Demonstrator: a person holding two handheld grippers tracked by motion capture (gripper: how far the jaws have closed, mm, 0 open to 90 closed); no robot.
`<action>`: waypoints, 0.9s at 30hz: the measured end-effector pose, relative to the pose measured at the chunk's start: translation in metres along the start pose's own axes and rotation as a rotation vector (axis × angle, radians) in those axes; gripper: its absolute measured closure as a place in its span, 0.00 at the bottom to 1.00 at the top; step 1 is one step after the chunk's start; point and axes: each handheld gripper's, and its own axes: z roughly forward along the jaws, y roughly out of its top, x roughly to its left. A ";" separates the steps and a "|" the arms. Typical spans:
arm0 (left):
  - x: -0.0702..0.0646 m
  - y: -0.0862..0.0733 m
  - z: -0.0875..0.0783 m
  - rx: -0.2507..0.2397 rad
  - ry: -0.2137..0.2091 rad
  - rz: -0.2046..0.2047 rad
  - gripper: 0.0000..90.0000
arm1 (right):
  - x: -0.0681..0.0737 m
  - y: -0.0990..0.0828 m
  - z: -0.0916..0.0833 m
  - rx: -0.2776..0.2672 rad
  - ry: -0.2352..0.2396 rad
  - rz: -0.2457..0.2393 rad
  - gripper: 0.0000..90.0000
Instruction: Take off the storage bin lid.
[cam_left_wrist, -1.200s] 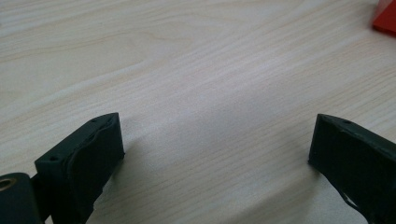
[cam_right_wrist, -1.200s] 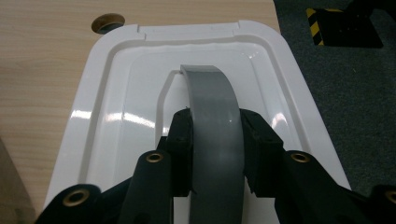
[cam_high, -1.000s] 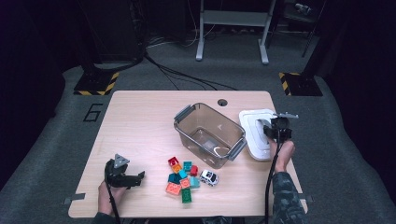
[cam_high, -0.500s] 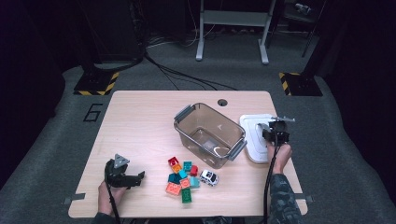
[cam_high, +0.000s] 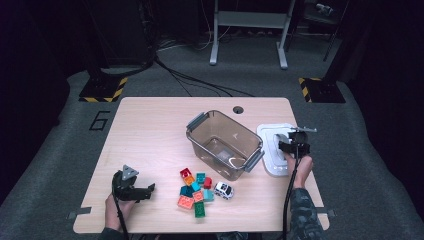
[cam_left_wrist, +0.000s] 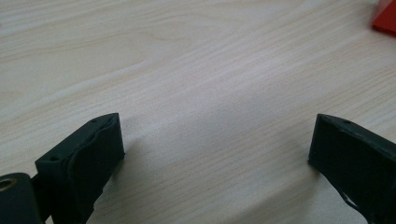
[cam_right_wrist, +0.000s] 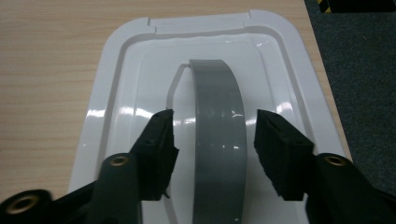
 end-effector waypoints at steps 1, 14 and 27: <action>0.000 0.000 0.000 0.003 -0.001 0.001 0.03 | 0.000 0.000 -0.002 -0.002 0.002 -0.006 0.46; 0.000 0.000 0.000 0.000 0.002 0.001 0.03 | 0.002 -0.014 -0.037 -0.060 0.085 -0.118 0.18; 0.000 0.000 0.000 0.003 0.001 0.001 0.03 | 0.012 -0.049 -0.067 -0.110 0.173 -0.198 0.07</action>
